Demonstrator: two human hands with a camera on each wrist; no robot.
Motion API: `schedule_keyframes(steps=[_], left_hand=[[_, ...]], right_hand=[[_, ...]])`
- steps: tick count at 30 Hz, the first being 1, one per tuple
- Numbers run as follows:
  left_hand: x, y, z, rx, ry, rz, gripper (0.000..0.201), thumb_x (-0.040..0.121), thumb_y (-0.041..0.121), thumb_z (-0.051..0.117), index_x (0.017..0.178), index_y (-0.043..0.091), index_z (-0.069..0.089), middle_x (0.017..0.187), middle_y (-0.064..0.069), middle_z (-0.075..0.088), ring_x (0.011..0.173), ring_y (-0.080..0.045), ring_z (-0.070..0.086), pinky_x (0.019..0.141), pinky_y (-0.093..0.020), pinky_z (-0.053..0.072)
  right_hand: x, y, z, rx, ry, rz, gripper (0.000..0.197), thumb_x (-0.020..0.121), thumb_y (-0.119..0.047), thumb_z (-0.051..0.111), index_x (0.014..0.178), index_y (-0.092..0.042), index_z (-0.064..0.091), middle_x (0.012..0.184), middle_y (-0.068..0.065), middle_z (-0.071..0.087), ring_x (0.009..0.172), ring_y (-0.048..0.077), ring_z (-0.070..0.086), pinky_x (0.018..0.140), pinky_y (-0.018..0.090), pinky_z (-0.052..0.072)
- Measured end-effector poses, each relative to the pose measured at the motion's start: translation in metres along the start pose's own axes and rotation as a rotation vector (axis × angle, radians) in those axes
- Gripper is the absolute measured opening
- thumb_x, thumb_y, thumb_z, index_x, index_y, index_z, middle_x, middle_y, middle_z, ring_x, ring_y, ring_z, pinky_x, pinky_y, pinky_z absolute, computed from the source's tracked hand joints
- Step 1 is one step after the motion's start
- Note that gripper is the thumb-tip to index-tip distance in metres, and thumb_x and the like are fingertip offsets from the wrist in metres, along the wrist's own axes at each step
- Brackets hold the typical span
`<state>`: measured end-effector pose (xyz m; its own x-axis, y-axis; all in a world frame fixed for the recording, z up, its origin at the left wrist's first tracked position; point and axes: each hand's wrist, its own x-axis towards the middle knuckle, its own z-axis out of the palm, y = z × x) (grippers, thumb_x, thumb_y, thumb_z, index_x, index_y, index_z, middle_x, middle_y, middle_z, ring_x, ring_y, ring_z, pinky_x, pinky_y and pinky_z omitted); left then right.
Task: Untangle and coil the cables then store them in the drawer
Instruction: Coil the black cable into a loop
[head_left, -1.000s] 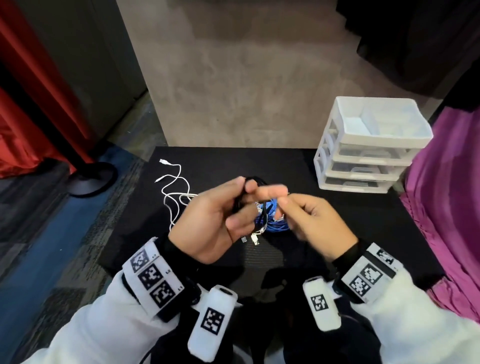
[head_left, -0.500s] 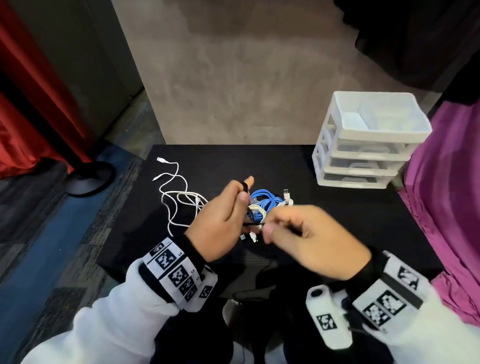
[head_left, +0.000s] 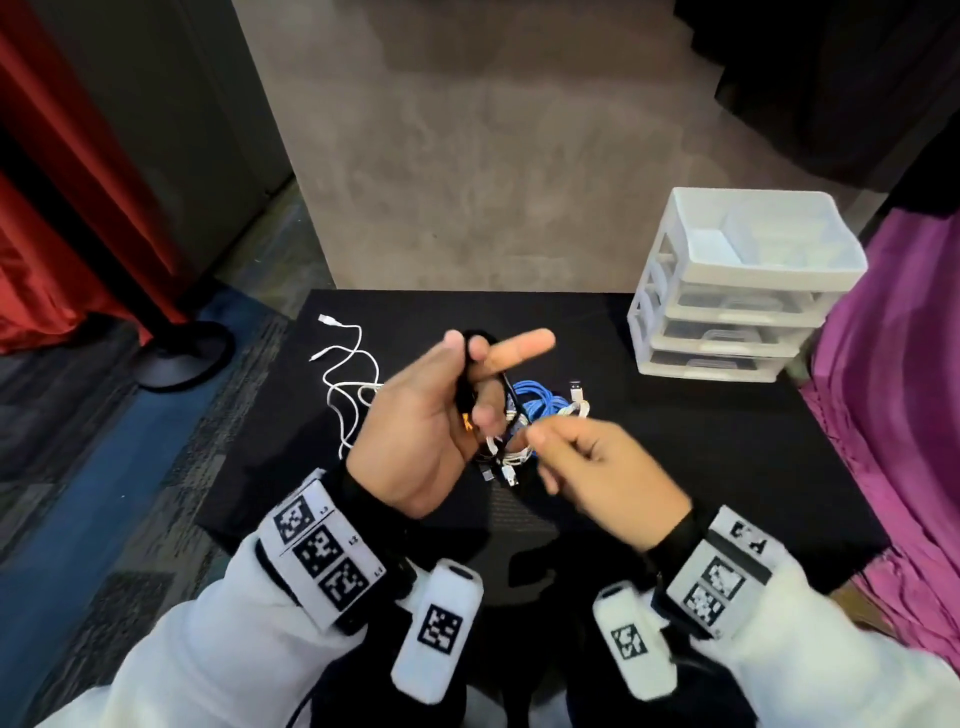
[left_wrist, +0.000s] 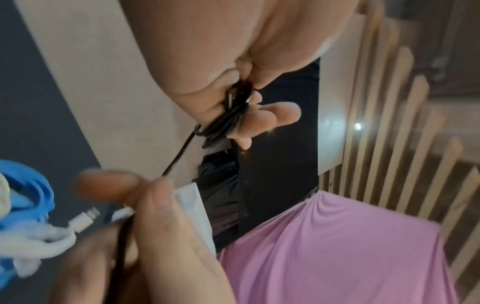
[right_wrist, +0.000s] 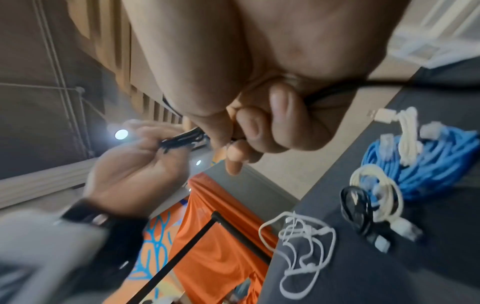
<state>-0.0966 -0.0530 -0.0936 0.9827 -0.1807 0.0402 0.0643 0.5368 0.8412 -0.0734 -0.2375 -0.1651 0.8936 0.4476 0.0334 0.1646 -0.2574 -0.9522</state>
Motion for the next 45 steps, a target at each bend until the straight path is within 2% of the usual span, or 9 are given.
schedule_keyframes(steps=[6,12,16,19,22,28,34,38,45], left_hand=[[0.014,-0.016,-0.016,0.544,0.213,0.235,0.028,0.111,0.029,0.030,0.092,0.013,0.043,0.134,-0.013,0.065,0.084,-0.024,0.075,0.076,-0.040,0.062],[0.007,-0.037,-0.029,1.213,-0.021,0.193,0.036,0.105,0.052,0.030,0.091,0.022,0.043,0.102,0.000,0.074,0.092,-0.016,0.074,0.077,-0.043,0.056],[-0.003,-0.032,-0.011,1.040,-0.188,-0.055,0.038,0.112,0.031,0.030,0.093,0.009,0.056,0.060,0.023,0.061,0.047,0.000,0.047,0.054,-0.028,0.039],[-0.010,-0.029,-0.006,0.689,-0.286,-0.184,0.045,0.110,0.028,0.029,0.101,-0.009,0.053,0.097,0.002,0.078,0.040,-0.008,0.036,0.047,-0.026,0.037],[-0.012,-0.022,-0.007,0.417,-0.281,-0.176,0.033,0.108,0.027,0.033,0.087,0.007,0.048,0.111,-0.027,0.072,0.039,-0.007,0.028,0.044,-0.021,0.036],[-0.002,0.009,-0.011,-0.127,-0.034,-0.053,0.032,0.109,0.033,0.027,0.087,0.018,0.046,0.136,-0.017,0.064,0.048,-0.002,0.040,0.055,-0.018,0.046],[0.011,-0.015,-0.022,0.491,0.218,0.202,0.026,0.111,0.026,0.032,0.100,0.006,0.045,0.138,-0.005,0.063,0.083,-0.023,0.076,0.081,-0.043,0.062],[-0.002,-0.035,-0.035,1.168,0.019,0.148,0.018,0.108,0.037,0.037,0.092,0.032,0.043,0.070,0.012,0.065,0.059,-0.008,0.065,0.063,-0.042,0.054],[-0.023,-0.026,-0.005,0.541,-0.301,-0.141,0.042,0.106,0.032,0.028,0.096,0.007,0.060,0.096,-0.004,0.076,0.040,-0.010,0.034,0.049,-0.025,0.040]], right_hand=[[-0.027,-0.011,0.027,-0.025,-0.159,-0.002,0.020,0.109,-0.025,0.051,0.106,-0.014,0.068,0.062,0.009,0.052,0.059,0.015,0.047,0.063,0.035,0.044],[-0.021,-0.049,-0.013,-0.303,-0.090,-0.137,0.014,0.100,-0.020,0.066,0.087,-0.020,0.071,0.064,-0.007,0.064,0.060,0.012,0.055,0.064,0.034,0.048],[-0.010,-0.054,-0.038,-0.256,0.075,-0.173,0.024,0.079,-0.026,0.089,0.076,-0.018,0.067,0.063,0.000,0.063,0.058,0.016,0.051,0.061,0.034,0.046],[-0.002,-0.043,-0.052,-0.141,0.116,-0.170,0.032,0.073,-0.030,0.092,0.076,-0.014,0.065,0.062,0.014,0.052,0.059,0.016,0.041,0.059,0.031,0.036],[0.000,-0.022,-0.049,0.008,0.088,-0.121,0.024,0.087,-0.035,0.076,0.079,-0.013,0.070,0.062,0.016,0.048,0.060,0.016,0.040,0.060,0.027,0.034],[-0.019,0.027,-0.007,-0.031,0.058,0.015,0.035,0.103,-0.044,0.052,0.089,-0.022,0.076,0.058,-0.001,0.054,0.052,0.002,0.044,0.059,0.015,0.035],[-0.048,0.007,0.034,-0.185,-0.145,-0.044,0.024,0.106,-0.035,0.057,0.090,-0.027,0.072,0.064,0.006,0.056,0.061,0.018,0.052,0.070,0.042,0.049],[-0.041,-0.030,0.008,-0.178,-0.040,-0.146,0.019,0.100,-0.025,0.060,0.082,-0.022,0.067,0.068,0.007,0.062,0.066,0.025,0.057,0.070,0.045,0.050],[-0.014,-0.026,-0.044,-0.003,0.100,-0.145,0.009,0.094,-0.019,0.075,0.086,-0.015,0.075,0.067,0.018,0.051,0.065,0.017,0.045,0.068,0.031,0.040]])
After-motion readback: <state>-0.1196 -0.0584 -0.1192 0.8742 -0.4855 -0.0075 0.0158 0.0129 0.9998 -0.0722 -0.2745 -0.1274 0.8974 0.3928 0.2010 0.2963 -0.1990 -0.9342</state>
